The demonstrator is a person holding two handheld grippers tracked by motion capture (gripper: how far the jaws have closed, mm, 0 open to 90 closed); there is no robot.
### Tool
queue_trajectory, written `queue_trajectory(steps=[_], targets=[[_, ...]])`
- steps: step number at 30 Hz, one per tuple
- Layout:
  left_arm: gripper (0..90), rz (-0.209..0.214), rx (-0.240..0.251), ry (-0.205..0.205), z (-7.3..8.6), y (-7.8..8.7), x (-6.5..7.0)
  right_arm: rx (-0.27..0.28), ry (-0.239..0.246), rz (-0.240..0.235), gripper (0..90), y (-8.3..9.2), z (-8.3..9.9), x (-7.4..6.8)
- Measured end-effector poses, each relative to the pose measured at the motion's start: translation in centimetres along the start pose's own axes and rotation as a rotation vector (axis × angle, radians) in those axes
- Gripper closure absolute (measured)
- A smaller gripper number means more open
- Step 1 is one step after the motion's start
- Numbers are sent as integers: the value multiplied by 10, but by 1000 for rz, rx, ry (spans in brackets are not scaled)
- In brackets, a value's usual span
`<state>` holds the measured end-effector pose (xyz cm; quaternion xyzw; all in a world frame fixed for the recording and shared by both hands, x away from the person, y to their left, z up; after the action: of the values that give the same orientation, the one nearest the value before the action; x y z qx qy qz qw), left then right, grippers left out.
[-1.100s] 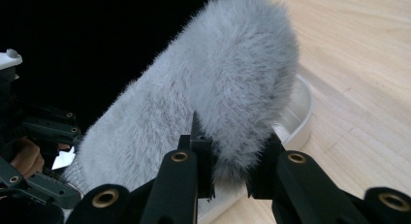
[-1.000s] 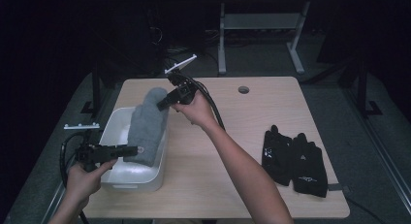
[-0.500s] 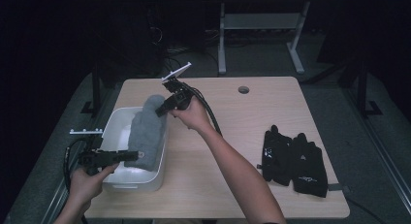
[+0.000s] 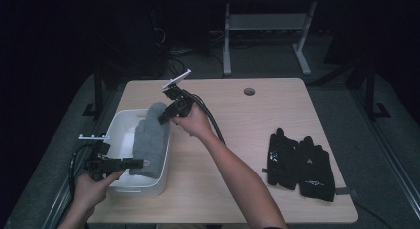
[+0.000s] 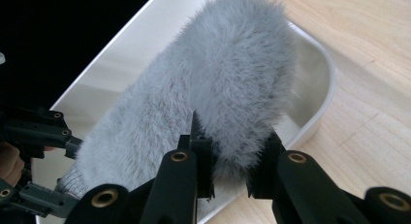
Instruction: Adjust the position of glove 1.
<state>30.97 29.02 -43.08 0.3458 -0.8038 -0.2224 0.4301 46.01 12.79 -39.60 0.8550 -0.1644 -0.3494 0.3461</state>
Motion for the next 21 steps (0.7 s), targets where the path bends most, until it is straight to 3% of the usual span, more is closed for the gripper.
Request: queue_trajectory(steps=[9, 12, 17, 20, 21], targets=[[481, -27, -23, 7, 2, -4, -4, -20, 11, 25, 753, -9, 3, 1], [474, -63, -37, -25, 3, -5, -2, -31, 12, 36, 753, -11, 4, 1], [467, -70, -84, -8, 7, -8, -4, -46, 28, 46, 753, -13, 5, -3], [427, -54, -118, -8, 10, -10, -4, -61, 53, 68, 743, -15, 7, -5], [429, -57, -107, -12, 10, -9, -4, -64, 57, 71, 729, -16, 7, -6]])
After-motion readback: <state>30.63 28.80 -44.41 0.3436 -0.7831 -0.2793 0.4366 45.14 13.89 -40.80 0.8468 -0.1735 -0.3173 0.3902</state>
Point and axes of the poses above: each handheld gripper's, and its own axes: y roughly backward along the jaws, z roughly out of its underside, x roughly to its right, the point moved 6 cm from there along -y, roughly forward along the jaws, and after that the axes turned 1 degree about -z, right-handed, at the moved point
